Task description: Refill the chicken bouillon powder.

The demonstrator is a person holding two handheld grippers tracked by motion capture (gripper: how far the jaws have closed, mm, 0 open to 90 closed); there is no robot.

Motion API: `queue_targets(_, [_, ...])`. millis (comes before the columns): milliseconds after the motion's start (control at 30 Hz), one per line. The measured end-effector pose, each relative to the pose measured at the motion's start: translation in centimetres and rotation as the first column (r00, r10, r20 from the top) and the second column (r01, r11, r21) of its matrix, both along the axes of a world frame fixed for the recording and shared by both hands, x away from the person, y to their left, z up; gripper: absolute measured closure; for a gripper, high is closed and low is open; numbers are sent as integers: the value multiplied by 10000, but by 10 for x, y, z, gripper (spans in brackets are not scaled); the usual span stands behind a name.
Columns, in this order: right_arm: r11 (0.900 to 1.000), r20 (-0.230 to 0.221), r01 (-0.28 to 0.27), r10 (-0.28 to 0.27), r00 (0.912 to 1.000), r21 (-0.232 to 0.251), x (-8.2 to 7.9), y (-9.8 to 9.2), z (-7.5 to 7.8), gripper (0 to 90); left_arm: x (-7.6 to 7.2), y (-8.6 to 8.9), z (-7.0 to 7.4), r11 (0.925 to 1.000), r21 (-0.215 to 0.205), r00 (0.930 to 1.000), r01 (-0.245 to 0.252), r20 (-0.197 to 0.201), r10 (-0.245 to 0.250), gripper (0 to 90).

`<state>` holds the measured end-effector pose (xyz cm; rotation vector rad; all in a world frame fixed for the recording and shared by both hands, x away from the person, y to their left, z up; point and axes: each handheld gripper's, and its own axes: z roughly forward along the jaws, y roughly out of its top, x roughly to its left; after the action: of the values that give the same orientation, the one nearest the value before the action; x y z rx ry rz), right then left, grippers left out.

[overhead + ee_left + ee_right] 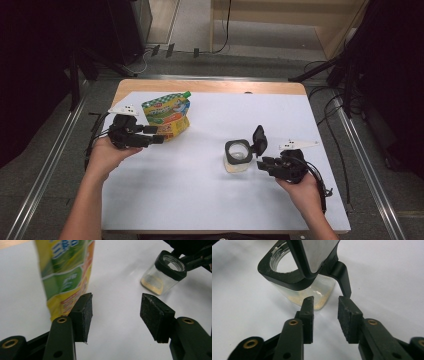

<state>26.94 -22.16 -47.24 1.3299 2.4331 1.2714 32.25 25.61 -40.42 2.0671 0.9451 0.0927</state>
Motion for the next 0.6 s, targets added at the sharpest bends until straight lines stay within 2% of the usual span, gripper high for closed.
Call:
queue_targets(167, [9998,-52,-75,74,10000,-175,-1,1,-5,638,2,10,2,9993,237,9995,-304,109,301,444])
queue_targets(267, [9994,-85,-171,169,9998,-290,-1,2,-6,619,7,15,4,9969,353,9974,-702,182,696,447])
queue_targets(300, [9993,-75,-154,151,9999,-348,-2,2,-6,613,10,16,5,9963,358,9970,-777,93,774,459])
queue_targets(533, [9998,111,-58,61,9999,-195,-9,1,2,610,21,15,5,9978,167,9979,-648,104,646,473])
queue_targets(600, [9996,152,-103,107,9998,-254,-12,3,4,610,18,14,7,9984,373,9990,-433,81,431,473])
